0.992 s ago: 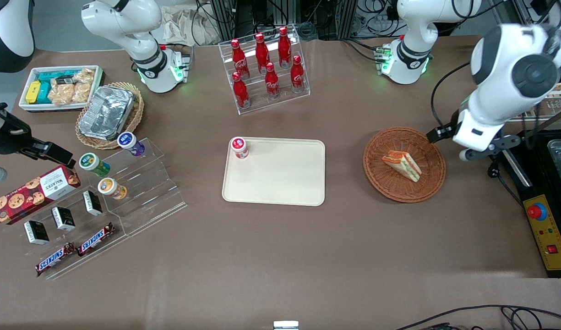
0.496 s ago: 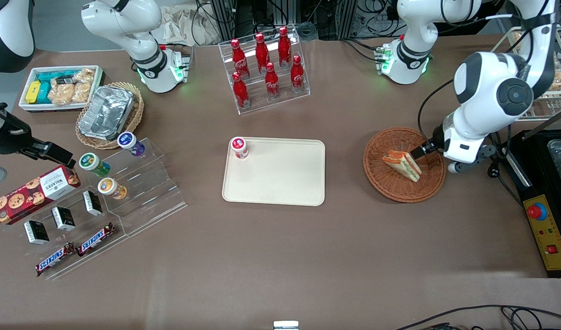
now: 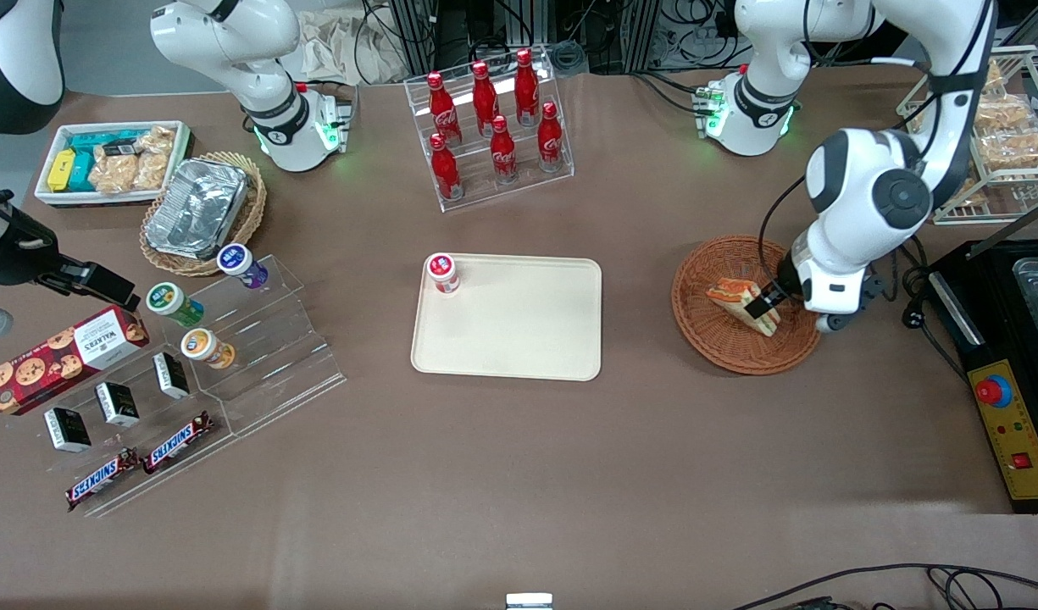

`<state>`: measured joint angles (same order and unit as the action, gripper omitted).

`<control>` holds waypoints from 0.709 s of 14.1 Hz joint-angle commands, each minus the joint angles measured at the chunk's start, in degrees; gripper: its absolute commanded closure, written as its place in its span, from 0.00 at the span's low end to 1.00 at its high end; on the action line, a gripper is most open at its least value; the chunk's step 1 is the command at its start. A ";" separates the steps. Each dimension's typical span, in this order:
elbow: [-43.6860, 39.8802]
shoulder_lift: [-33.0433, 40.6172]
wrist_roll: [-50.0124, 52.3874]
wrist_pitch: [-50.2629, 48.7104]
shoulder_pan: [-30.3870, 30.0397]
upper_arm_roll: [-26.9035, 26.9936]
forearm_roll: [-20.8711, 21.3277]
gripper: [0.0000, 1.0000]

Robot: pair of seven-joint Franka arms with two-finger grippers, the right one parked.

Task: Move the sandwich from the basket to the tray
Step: 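Move the left gripper over the sandwich in the wicker basket and lower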

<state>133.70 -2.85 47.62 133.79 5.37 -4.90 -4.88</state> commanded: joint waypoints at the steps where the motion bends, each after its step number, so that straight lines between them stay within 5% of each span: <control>1: 0.16 -1.98 3.17 1.82 0.87 -0.02 -0.74 0.01; 10: 11.40 0.74 4.41 15.17 0.96 -0.02 -0.74 0.01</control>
<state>141.55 -4.85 51.13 145.99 5.77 -5.03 -4.89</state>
